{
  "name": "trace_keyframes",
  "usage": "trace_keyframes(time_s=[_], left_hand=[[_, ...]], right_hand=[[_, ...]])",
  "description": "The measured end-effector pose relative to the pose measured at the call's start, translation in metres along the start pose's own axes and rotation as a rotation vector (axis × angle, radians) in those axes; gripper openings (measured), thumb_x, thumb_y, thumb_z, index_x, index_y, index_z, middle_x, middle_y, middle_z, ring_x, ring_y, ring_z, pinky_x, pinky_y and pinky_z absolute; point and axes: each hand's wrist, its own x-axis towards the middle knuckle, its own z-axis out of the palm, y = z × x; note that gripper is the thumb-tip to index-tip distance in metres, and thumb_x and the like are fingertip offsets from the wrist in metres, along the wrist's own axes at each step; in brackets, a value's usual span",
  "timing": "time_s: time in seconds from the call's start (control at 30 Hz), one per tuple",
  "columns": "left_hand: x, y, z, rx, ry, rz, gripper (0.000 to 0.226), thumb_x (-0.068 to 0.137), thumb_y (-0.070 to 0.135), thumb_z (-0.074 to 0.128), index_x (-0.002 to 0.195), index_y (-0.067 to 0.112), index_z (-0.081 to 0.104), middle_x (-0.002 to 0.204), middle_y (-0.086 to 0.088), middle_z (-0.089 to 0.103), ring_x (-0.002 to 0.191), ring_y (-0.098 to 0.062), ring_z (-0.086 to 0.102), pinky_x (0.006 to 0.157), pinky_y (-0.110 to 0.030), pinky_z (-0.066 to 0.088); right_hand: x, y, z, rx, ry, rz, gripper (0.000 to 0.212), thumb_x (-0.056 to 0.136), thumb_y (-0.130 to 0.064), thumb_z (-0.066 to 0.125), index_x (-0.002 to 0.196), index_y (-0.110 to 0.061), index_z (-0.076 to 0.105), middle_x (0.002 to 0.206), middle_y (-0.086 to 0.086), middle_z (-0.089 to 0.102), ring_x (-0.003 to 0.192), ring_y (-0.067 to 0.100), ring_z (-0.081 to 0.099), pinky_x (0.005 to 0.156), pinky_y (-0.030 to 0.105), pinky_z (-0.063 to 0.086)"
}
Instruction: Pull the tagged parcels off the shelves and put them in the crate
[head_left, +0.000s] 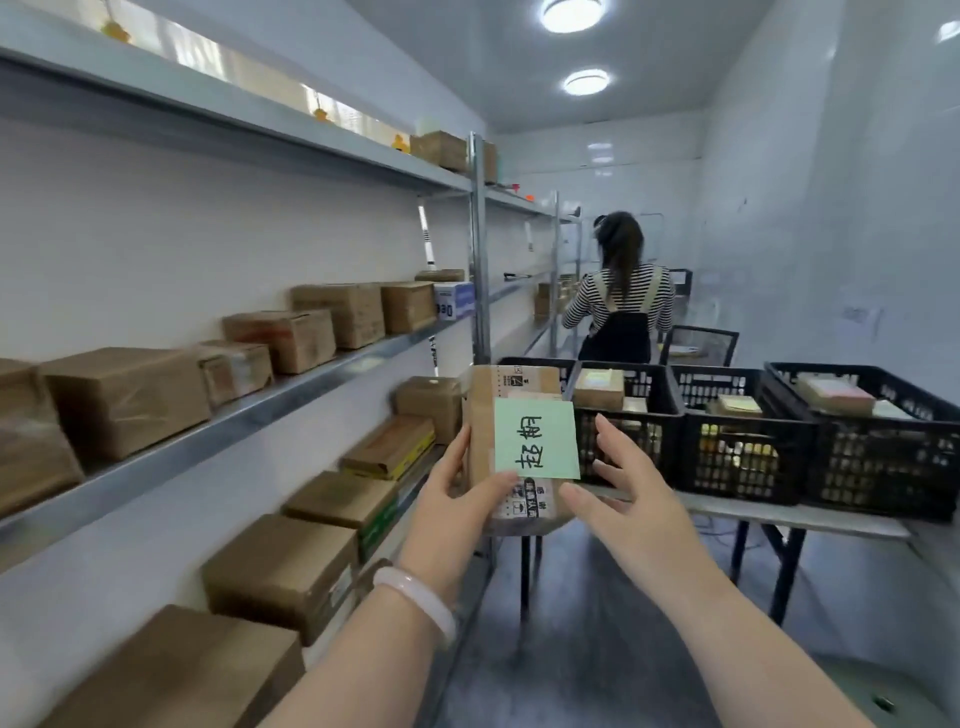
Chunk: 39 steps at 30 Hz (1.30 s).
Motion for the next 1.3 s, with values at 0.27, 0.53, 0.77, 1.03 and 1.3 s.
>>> trace_keyframes(time_s=[0.27, 0.53, 0.77, 1.03, 1.3], left_hand=[[0.083, -0.072, 0.149, -0.061, -0.264, -0.131, 0.076, 0.075, 0.022, 0.080, 0.142, 0.035, 0.046, 0.114, 0.004, 0.073, 0.103, -0.021, 0.071, 0.095, -0.049, 0.053], [0.116, -0.141, 0.296, -0.114, -0.635, -0.283, 0.065, 0.087, 0.014, 0.071, 0.144, 0.032, 0.044, 0.115, 0.001, 0.073, 0.102, -0.022, 0.071, 0.088, -0.046, 0.057], [0.115, -0.186, 0.406, -0.165, -1.023, -0.483, 0.063, 0.088, 0.015, 0.070, 0.143, 0.032, 0.044, 0.118, 0.000, 0.072, 0.101, -0.022, 0.072, 0.078, -0.039, 0.060], [0.078, -0.212, 0.494, -0.122, -1.401, -0.560, 0.058, 0.088, 0.017, 0.070, 0.138, 0.036, 0.050, 0.111, 0.008, 0.074, 0.092, -0.013, 0.073, 0.062, -0.023, 0.057], [0.009, -0.234, 0.582, 0.026, -1.611, -0.568, 0.064, 0.085, 0.022, 0.073, 0.141, 0.042, 0.047, 0.115, 0.010, 0.072, 0.092, -0.010, 0.073, 0.071, -0.030, 0.060]], right_hand=[[0.014, 0.066, -0.148, -0.462, 0.141, 0.090, 0.088, 0.070, -0.066, 0.068, 0.139, -0.068, 0.013, 0.150, -0.035, 0.019, 0.136, -0.008, 0.019, 0.108, 0.030, 0.026], [-0.027, 0.125, -0.259, -0.905, 0.336, 0.407, 0.099, 0.075, -0.066, 0.066, 0.147, -0.054, -0.001, 0.160, -0.020, 0.002, 0.147, 0.005, 0.003, 0.117, 0.033, 0.015], [-0.063, 0.125, -0.307, -1.065, 0.637, 0.647, 0.098, 0.078, -0.068, 0.061, 0.150, -0.047, -0.002, 0.161, -0.017, 0.004, 0.147, 0.003, 0.001, 0.119, 0.031, 0.009], [-0.101, 0.127, -0.312, -1.130, 0.870, 0.932, 0.100, 0.076, -0.072, 0.059, 0.151, -0.045, 0.000, 0.160, -0.018, 0.003, 0.147, 0.006, 0.003, 0.119, 0.033, 0.012], [-0.164, 0.120, -0.375, -1.109, 1.020, 1.086, 0.102, 0.074, -0.072, 0.061, 0.152, -0.044, 0.001, 0.161, -0.014, 0.006, 0.147, 0.006, 0.002, 0.121, 0.038, 0.015]])
